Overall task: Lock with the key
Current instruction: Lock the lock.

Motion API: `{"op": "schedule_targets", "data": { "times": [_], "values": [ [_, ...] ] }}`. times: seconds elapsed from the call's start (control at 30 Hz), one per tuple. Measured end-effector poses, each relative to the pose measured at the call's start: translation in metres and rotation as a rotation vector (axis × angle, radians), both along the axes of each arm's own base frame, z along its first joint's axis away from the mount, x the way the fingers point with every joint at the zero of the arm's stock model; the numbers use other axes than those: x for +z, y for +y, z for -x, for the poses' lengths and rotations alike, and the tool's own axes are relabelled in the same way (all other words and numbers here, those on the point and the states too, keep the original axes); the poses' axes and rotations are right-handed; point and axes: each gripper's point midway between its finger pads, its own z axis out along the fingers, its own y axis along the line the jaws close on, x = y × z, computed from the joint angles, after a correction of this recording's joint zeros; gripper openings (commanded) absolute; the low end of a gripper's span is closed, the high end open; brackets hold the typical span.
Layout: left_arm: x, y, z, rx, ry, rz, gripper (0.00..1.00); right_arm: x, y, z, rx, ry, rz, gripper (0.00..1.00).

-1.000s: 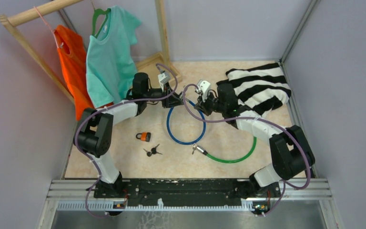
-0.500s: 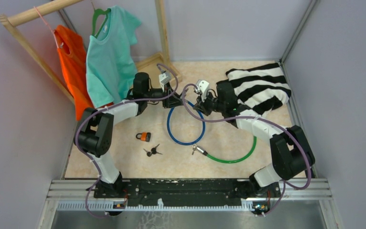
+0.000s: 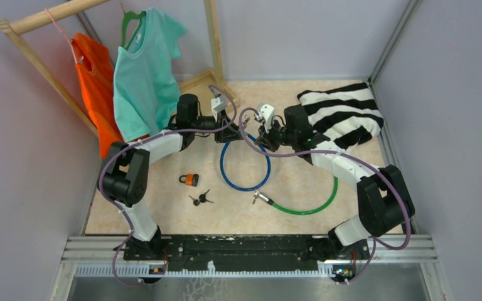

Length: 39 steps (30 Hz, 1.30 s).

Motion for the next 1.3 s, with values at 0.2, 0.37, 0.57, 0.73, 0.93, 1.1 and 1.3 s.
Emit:
{"op": "schedule_targets", "data": {
  "times": [0.2, 0.37, 0.57, 0.73, 0.93, 1.1, 1.3],
  "values": [
    [0.001, -0.002, 0.0, -0.012, -0.001, -0.001, 0.0, 0.004, 0.0, 0.005, 0.027, 0.026, 0.018, 0.0],
    [-0.001, -0.006, 0.002, -0.034, 0.012, -0.006, 0.0, 0.013, 0.003, 0.006, 0.053, 0.021, 0.018, 0.0],
    [-0.001, -0.008, 0.004, -0.05, 0.003, -0.009, 0.0, 0.013, 0.001, 0.007, 0.053, 0.031, 0.031, 0.0],
    [0.0, -0.009, 0.003, -0.056, -0.016, -0.013, 0.0, 0.015, -0.001, 0.006, 0.048, 0.028, 0.044, 0.0],
    [0.016, -0.012, -0.005, -0.06, -0.072, -0.007, 0.0, 0.025, -0.002, -0.002, 0.051, -0.028, 0.069, 0.0],
    [0.027, -0.016, -0.008, -0.073, -0.118, -0.007, 0.0, 0.034, -0.005, -0.005, 0.07, -0.098, 0.094, 0.0],
    [0.032, -0.016, 0.0, -0.086, -0.213, -0.009, 0.0, 0.041, -0.008, 0.0, 0.111, -0.164, 0.119, 0.0]
  ]
}}
